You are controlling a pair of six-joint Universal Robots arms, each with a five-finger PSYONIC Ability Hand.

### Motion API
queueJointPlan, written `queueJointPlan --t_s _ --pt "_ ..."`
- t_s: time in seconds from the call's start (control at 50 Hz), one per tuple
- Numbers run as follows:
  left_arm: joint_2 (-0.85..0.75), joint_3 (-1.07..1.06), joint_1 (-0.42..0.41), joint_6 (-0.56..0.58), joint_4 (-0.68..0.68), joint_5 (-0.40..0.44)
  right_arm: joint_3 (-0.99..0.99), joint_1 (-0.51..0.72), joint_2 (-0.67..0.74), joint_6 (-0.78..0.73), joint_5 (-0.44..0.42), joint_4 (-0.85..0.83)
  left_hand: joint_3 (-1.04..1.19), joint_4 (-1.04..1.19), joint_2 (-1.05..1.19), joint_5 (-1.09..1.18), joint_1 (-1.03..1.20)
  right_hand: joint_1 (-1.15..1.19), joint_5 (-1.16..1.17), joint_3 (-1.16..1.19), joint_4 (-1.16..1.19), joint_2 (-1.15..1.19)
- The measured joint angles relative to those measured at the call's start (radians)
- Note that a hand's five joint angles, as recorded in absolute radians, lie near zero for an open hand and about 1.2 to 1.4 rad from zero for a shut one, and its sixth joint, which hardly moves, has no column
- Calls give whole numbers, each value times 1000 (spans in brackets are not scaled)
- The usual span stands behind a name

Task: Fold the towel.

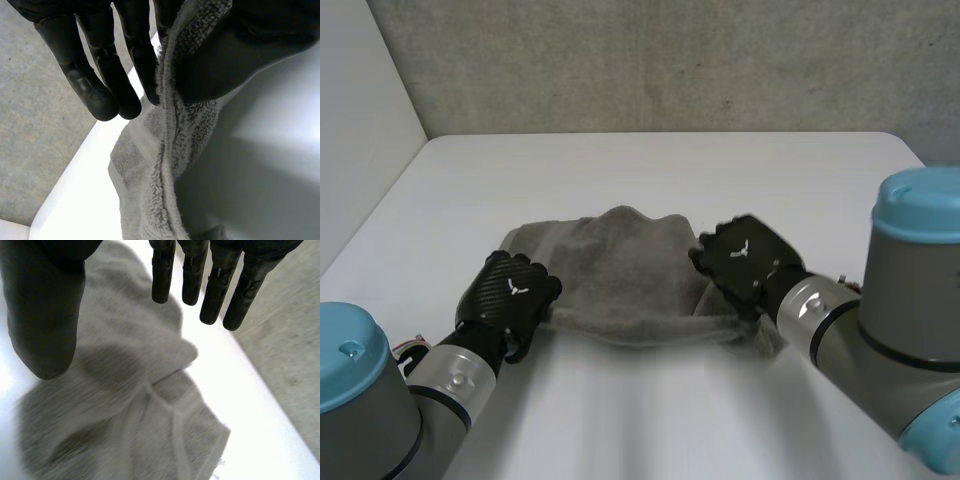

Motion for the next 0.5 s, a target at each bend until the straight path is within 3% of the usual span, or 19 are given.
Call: queueJointPlan --t_s 0.2,0.5 --pt "-4 -3 1 -3 14 -1 -144 -60 4 66 -22 147 0 0 0 0 0 -5 0 0 0 0" --pt "-7 -21 3 -7 18 -1 -452 -99 353 -27 -89 280 0 0 0 0 0 -3 45 3 4 1"
